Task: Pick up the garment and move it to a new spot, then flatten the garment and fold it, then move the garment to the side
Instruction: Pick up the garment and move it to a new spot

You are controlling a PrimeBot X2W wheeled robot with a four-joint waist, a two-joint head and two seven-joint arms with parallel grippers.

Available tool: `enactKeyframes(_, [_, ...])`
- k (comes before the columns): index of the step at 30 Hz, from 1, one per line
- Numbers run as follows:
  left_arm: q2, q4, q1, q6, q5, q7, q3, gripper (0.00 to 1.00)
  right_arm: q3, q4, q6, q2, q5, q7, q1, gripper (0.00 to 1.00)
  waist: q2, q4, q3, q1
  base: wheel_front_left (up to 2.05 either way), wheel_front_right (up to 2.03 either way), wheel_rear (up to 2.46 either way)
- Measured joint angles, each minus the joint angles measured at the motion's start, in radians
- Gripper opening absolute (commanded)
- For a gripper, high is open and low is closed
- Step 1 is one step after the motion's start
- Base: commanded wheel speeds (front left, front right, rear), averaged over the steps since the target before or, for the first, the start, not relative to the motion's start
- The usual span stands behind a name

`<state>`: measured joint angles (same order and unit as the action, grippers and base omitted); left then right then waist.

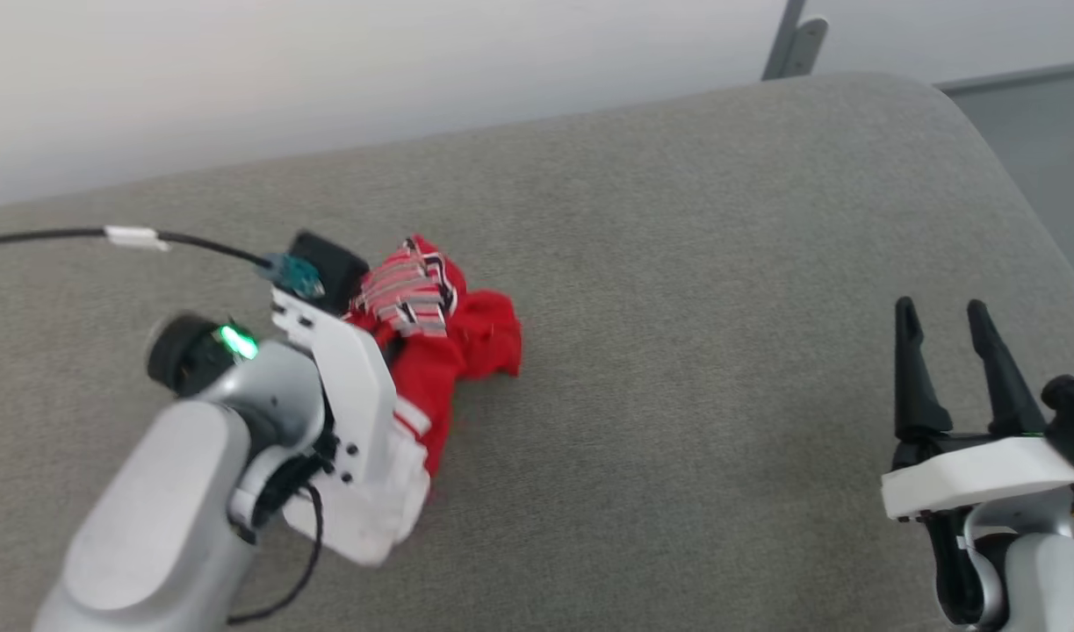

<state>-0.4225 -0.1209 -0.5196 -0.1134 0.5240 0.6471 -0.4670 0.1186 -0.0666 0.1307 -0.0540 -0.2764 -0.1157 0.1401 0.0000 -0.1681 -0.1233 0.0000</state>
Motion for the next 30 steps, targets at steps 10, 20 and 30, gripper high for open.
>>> enactKeyframes(10, [0.061, -0.314, 0.026, -0.010, 0.023, -0.092, -0.082, 0.00, -0.040, -0.053, 0.000, 0.002, -0.028, -0.022, 0.018, 1.00, 0.0000, -0.026, -0.004, 0.0000, 0.00, 0.00, 0.00])
enactKeyframes(20, [0.077, -0.429, -0.006, -0.014, 0.069, -0.207, -0.141, 1.00, -0.057, -0.073, 0.000, 0.002, -0.041, -0.021, 0.023, 1.00, 0.0000, 0.016, 0.029, 0.0000, 0.00, 0.00, 0.00])
enactKeyframes(30, [0.007, -0.305, 0.009, -0.014, 0.129, -0.423, -0.093, 1.00, -0.065, -0.072, 0.000, -0.014, -0.046, -0.008, 0.000, 1.00, 0.0000, 0.087, 0.083, 0.0000, 0.00, 0.00, 0.00])
